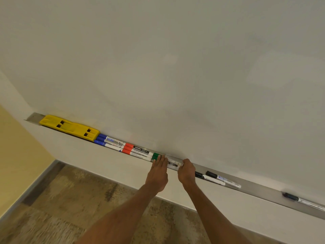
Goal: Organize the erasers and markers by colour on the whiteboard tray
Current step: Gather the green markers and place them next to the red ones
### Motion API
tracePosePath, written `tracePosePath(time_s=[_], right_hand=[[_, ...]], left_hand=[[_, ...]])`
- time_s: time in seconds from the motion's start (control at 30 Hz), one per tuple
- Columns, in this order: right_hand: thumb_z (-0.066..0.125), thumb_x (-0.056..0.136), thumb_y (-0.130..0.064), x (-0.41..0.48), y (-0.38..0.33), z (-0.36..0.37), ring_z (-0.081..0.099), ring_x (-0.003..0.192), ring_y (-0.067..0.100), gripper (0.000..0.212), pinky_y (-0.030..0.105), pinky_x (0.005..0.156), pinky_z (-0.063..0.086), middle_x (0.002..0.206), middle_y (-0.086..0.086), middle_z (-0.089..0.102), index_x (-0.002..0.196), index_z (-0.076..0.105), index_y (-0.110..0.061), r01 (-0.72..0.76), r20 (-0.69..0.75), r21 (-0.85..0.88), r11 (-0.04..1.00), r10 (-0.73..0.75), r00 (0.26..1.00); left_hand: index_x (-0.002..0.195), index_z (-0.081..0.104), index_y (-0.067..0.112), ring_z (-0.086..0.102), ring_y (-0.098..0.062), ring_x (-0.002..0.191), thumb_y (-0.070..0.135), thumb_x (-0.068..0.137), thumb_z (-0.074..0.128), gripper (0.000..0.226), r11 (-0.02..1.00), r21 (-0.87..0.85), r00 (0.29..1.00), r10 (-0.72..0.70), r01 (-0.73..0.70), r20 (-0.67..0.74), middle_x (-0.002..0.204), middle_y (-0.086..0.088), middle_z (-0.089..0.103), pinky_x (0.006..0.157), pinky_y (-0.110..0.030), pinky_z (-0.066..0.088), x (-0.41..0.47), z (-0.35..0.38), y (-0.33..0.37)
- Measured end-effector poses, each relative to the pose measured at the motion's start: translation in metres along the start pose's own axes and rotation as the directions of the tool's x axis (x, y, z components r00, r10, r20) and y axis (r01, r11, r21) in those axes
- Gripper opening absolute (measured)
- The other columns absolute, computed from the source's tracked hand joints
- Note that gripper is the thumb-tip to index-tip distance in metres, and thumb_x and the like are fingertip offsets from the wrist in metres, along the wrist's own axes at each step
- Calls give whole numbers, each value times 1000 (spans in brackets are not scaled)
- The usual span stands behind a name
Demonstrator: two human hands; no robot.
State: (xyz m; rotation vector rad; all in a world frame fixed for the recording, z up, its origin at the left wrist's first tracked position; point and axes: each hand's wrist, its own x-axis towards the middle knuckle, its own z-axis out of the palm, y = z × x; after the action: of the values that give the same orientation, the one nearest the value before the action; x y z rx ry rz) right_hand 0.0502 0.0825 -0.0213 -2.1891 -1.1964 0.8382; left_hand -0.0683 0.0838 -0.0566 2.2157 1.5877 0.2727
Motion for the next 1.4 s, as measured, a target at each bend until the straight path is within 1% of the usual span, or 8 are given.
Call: tracePosePath(time_s=[0.13, 0.3, 0.57, 0.7, 0.87, 1.03, 1.27, 1.4], right_hand=[[44, 83, 13, 2, 2, 1, 55, 97, 34, 24, 37, 77, 45, 106, 25, 58, 104, 52, 5, 8, 10, -36, 999, -7, 1000], [50, 83, 13, 0, 1, -1, 54, 103, 32, 32, 30, 82, 44, 112, 22, 53, 112, 51, 2, 30, 31, -124, 992, -26, 999], [48, 83, 12, 2, 2, -1, 54, 103, 34, 31, 38, 84, 47, 111, 21, 53, 112, 51, 0, 24, 12, -159, 987, -23, 1000], [51, 84, 9, 4, 2, 1, 56, 98, 32, 29, 39, 83, 50, 108, 21, 56, 111, 51, -1, 33, 3, -144, 989, -33, 999], [52, 85, 6, 6, 3, 3, 56, 103, 33, 30, 38, 84, 50, 112, 20, 55, 115, 50, -1, 24, 5, -122, 992, -24, 1000], [45, 87, 7, 9, 4, 5, 55, 100, 33, 26, 38, 82, 50, 111, 22, 54, 111, 52, 1, 33, -8, -130, 991, -34, 999], [43, 85, 11, 12, 6, 5, 52, 104, 34, 29, 38, 86, 46, 112, 21, 52, 111, 51, 2, 60, -10, -162, 985, -63, 998], [45, 85, 9, 15, 9, 5, 54, 99, 33, 25, 39, 82, 48, 108, 21, 54, 108, 52, 1, 82, 5, -173, 981, -83, 997]], left_hand=[[150, 3, 5, -7, -22, 147, 4, 93, 36, 65, 1000, -9, 1000, 16, -16, 22, 160, -10, -1, 120, -32, -4, 3, -1, 4], [149, -2, 5, -10, -24, 147, 6, 95, 36, 67, 1000, -2, 997, 10, -10, 71, 159, -10, -6, 120, -33, -1, 0, 0, 1], [149, -3, 5, -11, -24, 147, 12, 94, 42, 72, 999, 40, 998, 2, -5, 60, 159, -10, -7, 121, -34, -3, 0, -1, -1], [147, -9, 0, -16, -30, 145, 19, 92, 46, 80, 992, 59, 993, -106, 109, -42, 157, -17, -13, 118, -37, -10, -4, -3, -3], [145, -13, -4, -19, -34, 144, 29, 90, 50, 91, 968, 22, 969, -249, 249, -7, 156, -21, -17, 115, -41, -12, -3, -3, -9], [145, -14, -4, -19, -34, 143, 28, 89, 51, 92, 960, -35, 961, -277, 278, 21, 155, -21, -18, 115, -41, -12, -2, -2, -9], [145, -15, -2, -19, -33, 144, 29, 88, 53, 94, 960, -28, 960, -280, 280, 15, 156, -19, -18, 115, -41, -11, 0, -2, -10], [146, -15, -1, -19, -31, 144, 27, 88, 53, 93, 961, -8, 961, -277, 277, -16, 157, -18, -17, 115, -41, -12, -2, -1, -10]])
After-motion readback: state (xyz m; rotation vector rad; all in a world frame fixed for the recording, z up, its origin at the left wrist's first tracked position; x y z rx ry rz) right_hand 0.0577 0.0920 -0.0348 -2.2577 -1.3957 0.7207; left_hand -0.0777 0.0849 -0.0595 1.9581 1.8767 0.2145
